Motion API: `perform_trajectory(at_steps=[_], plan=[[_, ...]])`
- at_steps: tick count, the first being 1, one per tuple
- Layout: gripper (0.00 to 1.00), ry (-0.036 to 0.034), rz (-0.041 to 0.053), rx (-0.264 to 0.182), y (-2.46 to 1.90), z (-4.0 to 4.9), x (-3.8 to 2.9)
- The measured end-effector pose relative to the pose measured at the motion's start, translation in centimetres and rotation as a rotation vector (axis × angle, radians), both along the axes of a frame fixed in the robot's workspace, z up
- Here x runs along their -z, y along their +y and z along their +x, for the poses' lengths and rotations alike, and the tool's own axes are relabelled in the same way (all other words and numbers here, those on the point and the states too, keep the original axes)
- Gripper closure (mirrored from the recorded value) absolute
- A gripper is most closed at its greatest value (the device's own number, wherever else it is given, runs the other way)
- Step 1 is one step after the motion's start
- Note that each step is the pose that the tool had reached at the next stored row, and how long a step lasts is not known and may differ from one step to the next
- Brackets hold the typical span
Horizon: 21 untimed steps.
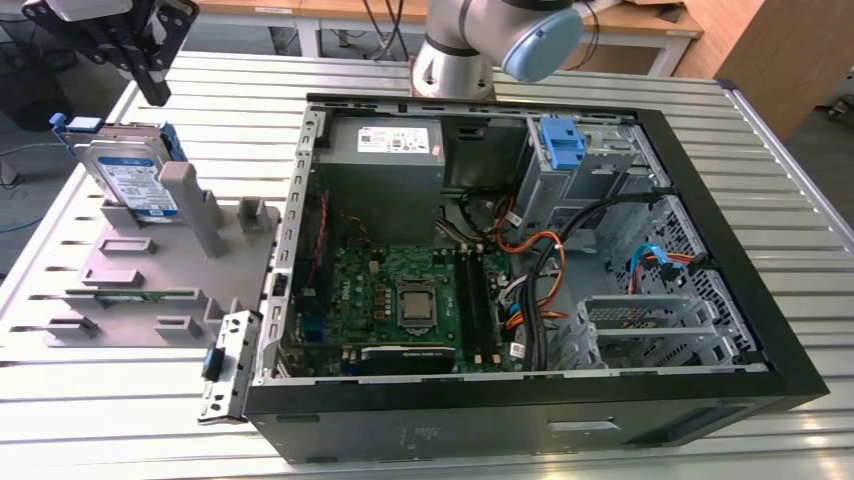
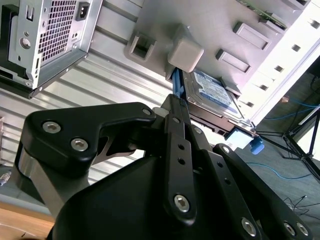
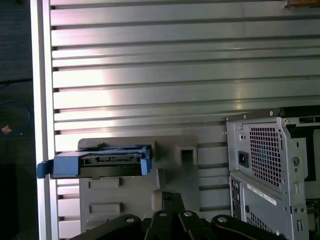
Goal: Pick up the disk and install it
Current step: 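Reach for the disk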
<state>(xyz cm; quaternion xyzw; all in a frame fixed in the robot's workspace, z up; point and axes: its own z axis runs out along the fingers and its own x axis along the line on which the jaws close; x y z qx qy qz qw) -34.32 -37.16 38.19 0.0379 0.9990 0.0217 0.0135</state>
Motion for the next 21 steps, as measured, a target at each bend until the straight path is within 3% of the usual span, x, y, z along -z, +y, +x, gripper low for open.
perform_trajectory(at_steps=[6,21], plan=[[0.89,0.0000,0.0000,0.000,0.00,-0.65,0.03],[0.89,0.0000,0.0000,0.000,0.00,-0.71,0.04]])
